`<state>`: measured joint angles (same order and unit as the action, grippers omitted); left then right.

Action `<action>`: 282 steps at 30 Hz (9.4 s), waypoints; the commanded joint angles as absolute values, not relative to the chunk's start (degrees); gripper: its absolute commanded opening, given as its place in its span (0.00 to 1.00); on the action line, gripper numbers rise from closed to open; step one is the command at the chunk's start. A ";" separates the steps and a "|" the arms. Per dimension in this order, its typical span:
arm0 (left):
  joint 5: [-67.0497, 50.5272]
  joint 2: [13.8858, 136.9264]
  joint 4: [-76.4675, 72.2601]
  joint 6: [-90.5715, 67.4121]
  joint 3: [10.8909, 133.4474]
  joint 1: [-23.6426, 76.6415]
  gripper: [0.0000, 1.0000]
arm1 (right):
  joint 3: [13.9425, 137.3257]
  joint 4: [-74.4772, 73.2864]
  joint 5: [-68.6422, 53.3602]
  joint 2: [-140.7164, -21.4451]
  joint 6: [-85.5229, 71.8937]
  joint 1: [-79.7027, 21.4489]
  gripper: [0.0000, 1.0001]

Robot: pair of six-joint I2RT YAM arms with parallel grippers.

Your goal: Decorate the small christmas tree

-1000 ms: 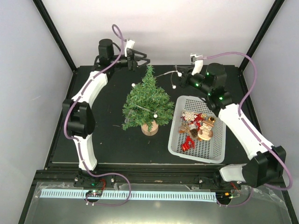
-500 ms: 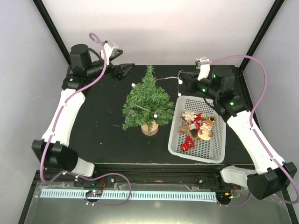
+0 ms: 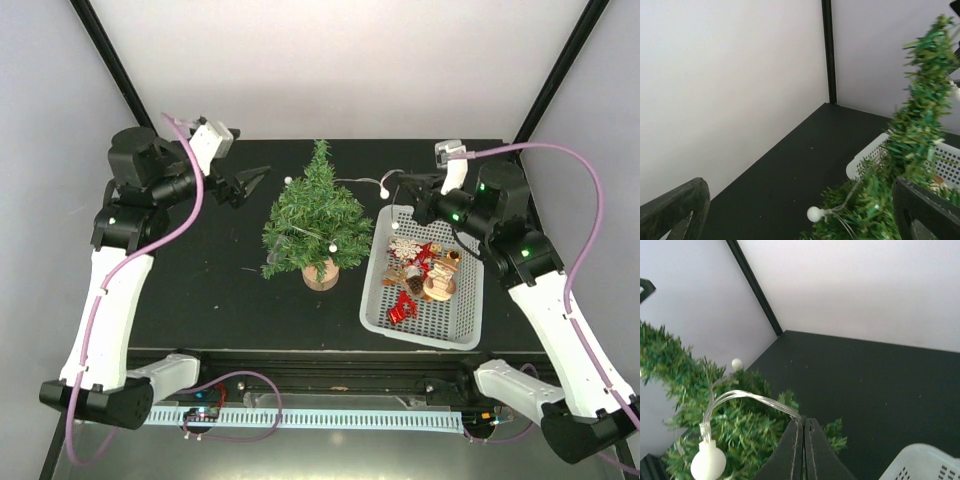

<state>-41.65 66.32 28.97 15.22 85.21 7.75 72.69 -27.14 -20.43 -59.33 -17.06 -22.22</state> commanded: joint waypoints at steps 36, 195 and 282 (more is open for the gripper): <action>-39.37 45.77 44.19 23.18 69.34 7.82 0.99 | 55.04 -24.08 -12.88 -58.05 -22.27 -36.96 0.01; -33.84 90.15 45.29 26.17 128.87 25.99 0.02 | 49.92 -5.27 -27.25 -49.05 -38.77 -40.69 0.37; -67.28 54.01 76.65 33.63 77.28 -12.48 0.98 | 56.69 -44.16 -1.93 -54.46 -33.71 -25.53 0.60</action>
<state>-63.83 53.39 67.88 28.77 76.31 -12.29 57.71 -41.80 -1.93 -54.72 -32.88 -27.18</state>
